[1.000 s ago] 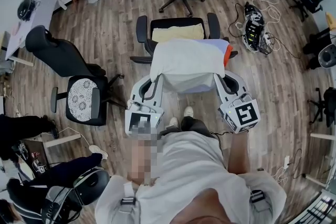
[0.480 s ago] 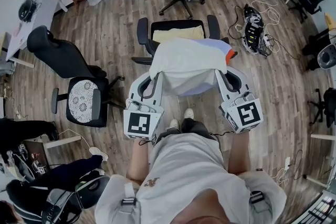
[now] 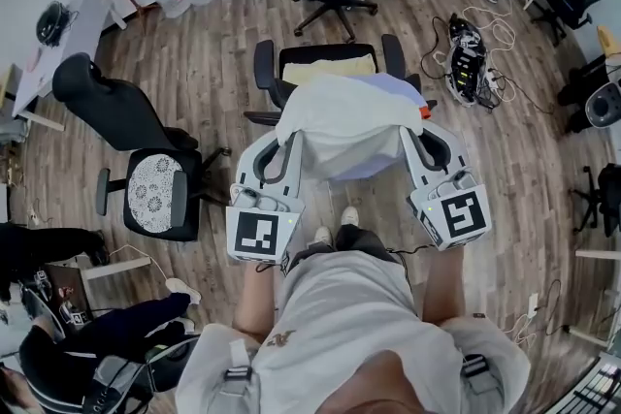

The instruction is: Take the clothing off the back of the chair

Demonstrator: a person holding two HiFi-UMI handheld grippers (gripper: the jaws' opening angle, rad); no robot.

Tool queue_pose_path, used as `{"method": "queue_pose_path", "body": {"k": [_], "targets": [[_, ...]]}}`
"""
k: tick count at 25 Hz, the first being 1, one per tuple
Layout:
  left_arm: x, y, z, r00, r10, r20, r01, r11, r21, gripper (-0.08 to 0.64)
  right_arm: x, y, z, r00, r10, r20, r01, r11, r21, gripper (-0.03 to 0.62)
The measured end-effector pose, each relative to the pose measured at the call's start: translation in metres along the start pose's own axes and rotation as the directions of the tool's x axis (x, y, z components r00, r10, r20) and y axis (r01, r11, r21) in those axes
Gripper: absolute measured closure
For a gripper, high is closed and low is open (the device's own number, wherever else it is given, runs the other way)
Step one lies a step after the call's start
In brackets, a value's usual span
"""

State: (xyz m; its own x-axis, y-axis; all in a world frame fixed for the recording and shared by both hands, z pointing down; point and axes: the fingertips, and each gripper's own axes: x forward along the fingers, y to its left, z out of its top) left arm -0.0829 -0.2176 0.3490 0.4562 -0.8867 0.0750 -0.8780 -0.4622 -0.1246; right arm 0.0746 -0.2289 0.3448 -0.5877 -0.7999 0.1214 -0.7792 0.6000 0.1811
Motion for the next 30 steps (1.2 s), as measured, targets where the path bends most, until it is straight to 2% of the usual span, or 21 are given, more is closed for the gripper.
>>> {"method": "queue_pose_path", "body": {"k": [14, 30], "targets": [[-0.013, -0.005, 0.040, 0.998, 0.007, 0.062, -0.010, 0.999, 0.034, 0.534, -0.017, 0.000, 0.037, 0.997, -0.013, 0.077, 0.016, 0.999, -0.039, 0.565], [-0.030, -0.004, 0.065, 0.994, 0.005, 0.109, -0.012, 0.998, 0.068, 0.534, -0.031, 0.008, 0.070, 0.989, -0.024, 0.143, 0.035, 0.997, -0.073, 0.565]]}}
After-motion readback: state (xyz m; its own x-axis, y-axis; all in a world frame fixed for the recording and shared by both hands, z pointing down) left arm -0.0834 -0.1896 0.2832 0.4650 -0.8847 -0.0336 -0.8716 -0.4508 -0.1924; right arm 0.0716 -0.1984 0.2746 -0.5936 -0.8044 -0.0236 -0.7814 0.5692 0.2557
